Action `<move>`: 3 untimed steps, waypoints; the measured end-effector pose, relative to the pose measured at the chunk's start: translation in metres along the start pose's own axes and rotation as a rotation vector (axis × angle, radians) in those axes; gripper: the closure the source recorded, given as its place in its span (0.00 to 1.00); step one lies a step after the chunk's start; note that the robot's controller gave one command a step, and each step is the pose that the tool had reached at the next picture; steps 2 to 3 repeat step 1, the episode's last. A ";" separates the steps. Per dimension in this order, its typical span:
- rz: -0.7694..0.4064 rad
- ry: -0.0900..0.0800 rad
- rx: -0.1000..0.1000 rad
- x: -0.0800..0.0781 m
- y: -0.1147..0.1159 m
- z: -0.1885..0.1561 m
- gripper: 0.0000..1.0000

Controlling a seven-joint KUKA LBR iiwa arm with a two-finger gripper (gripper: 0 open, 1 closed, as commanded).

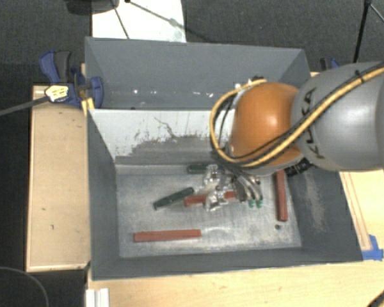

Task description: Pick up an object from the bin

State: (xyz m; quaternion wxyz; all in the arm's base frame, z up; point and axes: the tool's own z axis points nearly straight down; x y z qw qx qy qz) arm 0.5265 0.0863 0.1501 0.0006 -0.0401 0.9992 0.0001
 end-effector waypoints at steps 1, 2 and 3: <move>0.001 -0.004 0.000 -0.001 0.000 -0.009 1.00; 0.001 -0.004 0.000 -0.001 0.000 -0.009 1.00; 0.001 -0.004 0.000 -0.001 0.000 -0.009 1.00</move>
Offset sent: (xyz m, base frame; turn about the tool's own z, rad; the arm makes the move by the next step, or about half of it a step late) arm 0.0000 -0.0001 0.0286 0.0000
